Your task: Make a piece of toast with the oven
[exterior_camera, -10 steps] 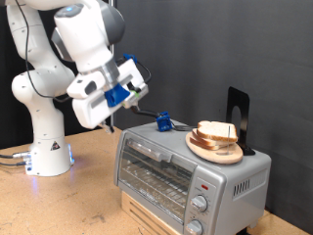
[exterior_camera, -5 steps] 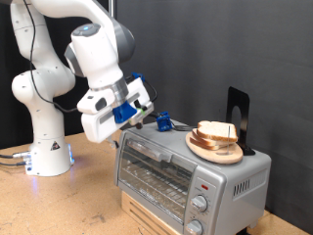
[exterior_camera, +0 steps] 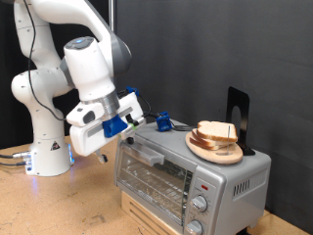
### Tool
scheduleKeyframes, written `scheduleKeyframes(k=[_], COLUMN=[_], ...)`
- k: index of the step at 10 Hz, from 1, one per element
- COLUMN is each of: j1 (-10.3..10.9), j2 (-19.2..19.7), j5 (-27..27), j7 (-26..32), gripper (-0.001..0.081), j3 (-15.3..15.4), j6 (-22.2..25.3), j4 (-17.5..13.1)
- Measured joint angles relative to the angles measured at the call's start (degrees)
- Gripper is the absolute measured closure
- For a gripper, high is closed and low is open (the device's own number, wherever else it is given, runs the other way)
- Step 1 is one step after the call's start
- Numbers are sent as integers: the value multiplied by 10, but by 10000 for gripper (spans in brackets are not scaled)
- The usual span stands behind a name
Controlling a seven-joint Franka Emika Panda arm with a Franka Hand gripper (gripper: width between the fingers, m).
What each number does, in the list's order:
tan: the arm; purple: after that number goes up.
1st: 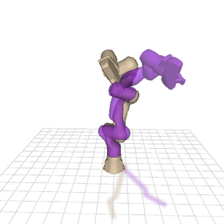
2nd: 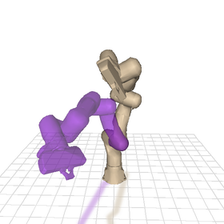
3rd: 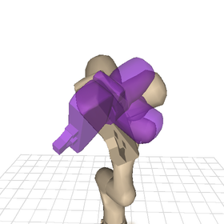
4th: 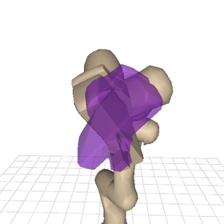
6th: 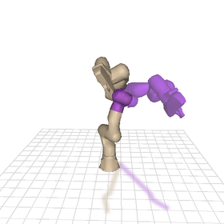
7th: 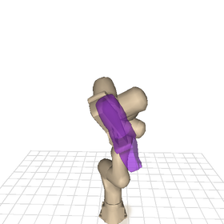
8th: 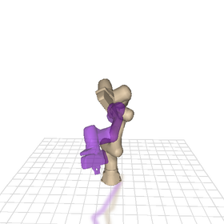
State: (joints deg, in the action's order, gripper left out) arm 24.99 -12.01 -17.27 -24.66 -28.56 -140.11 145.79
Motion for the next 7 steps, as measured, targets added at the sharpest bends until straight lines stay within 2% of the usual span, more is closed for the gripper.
scheduleKeyframes(k=[3,7], j1=[-22,-32], j2=[14,51], j5=[17,7], j7=[8,18], gripper=[-3,-2], j3=[-18,-36], j6=[-2,-7], j4=[-4,-18])
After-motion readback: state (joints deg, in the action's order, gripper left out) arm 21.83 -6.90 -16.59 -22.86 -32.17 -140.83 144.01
